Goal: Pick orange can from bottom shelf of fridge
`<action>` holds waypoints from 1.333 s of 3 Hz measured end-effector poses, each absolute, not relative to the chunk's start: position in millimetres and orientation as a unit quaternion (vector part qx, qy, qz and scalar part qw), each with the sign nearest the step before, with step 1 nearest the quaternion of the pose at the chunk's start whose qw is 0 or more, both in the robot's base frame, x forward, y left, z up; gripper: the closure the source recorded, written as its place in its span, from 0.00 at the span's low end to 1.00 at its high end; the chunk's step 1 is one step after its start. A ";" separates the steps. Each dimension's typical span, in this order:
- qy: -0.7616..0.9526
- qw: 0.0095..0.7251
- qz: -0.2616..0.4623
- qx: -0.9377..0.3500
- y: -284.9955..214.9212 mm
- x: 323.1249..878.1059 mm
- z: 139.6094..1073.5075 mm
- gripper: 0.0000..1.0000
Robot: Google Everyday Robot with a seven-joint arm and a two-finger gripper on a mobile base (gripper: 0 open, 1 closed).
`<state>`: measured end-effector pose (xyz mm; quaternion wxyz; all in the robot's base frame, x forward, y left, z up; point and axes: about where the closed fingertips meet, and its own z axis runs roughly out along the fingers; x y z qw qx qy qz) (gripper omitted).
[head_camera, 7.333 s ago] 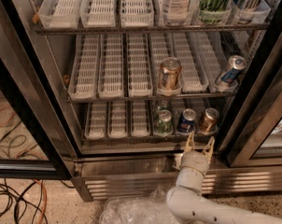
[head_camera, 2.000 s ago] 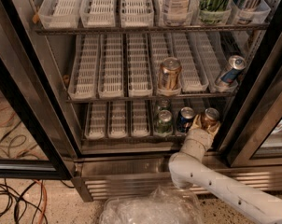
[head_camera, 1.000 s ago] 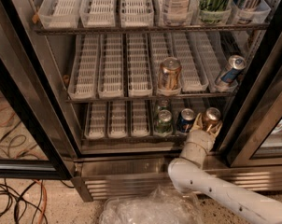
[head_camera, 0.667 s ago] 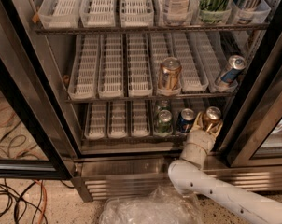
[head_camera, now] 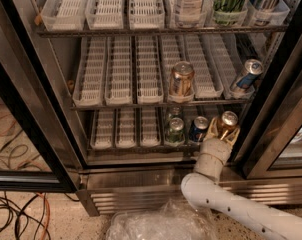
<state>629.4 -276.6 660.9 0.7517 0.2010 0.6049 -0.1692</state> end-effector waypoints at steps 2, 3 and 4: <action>0.613 0.757 -0.157 0.161 -272.8 606.5 675.8 1.00; 0.621 0.758 -0.145 0.136 -268.2 593.9 681.6 1.00; 0.632 0.758 -0.133 0.092 -258.7 578.9 687.3 1.00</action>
Offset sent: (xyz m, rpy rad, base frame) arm -0.0415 0.0065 0.0200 -0.0720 0.0321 0.1204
